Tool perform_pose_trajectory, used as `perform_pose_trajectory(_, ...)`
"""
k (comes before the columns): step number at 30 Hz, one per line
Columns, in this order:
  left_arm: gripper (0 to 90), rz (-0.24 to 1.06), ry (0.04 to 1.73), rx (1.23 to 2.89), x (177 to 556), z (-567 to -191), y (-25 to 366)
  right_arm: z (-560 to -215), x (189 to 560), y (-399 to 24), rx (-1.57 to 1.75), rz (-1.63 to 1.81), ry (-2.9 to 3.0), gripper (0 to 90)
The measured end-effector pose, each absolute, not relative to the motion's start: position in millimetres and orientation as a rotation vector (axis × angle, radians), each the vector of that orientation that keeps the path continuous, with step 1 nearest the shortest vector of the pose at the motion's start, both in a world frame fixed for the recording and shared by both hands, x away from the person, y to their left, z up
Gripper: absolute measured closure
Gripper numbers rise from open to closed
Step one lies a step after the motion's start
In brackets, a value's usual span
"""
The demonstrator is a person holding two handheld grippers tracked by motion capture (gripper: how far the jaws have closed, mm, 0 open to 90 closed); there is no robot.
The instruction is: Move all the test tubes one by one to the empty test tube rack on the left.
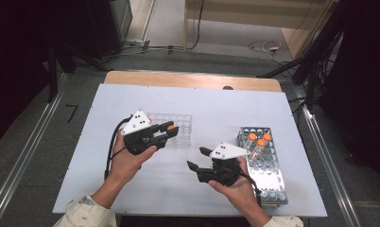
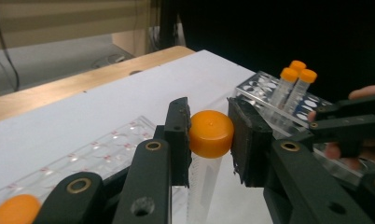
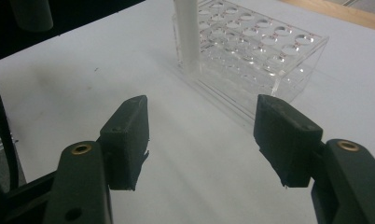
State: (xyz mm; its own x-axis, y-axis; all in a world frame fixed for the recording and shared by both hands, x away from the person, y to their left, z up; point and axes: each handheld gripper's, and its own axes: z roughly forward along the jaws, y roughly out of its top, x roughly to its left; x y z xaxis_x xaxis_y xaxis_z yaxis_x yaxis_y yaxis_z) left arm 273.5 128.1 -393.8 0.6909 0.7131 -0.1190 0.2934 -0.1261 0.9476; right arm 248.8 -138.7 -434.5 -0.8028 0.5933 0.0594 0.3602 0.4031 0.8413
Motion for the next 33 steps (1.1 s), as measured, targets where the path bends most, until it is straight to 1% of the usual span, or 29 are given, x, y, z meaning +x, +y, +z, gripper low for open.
perform_pose_trajectory(9, 71.2, 0.508, 0.877, 1.661, 284.0, -391.2, 149.2, -436.5, 246.9, -139.4, 0.857, 1.352, 2.413, 23.2)
perform_pose_trajectory(16, 71.2, 0.537, 0.895, 1.636, 288.3, -389.6, 156.3, -438.4, 247.2, -138.4, 0.870, 1.332, 2.400, 15.4)
perform_pose_trajectory(33, 71.0, 0.629, 0.950, 1.620, 303.5, -393.5, 164.3, -439.5, 247.3, -135.8, 0.882, 1.332, 2.416, 15.6)
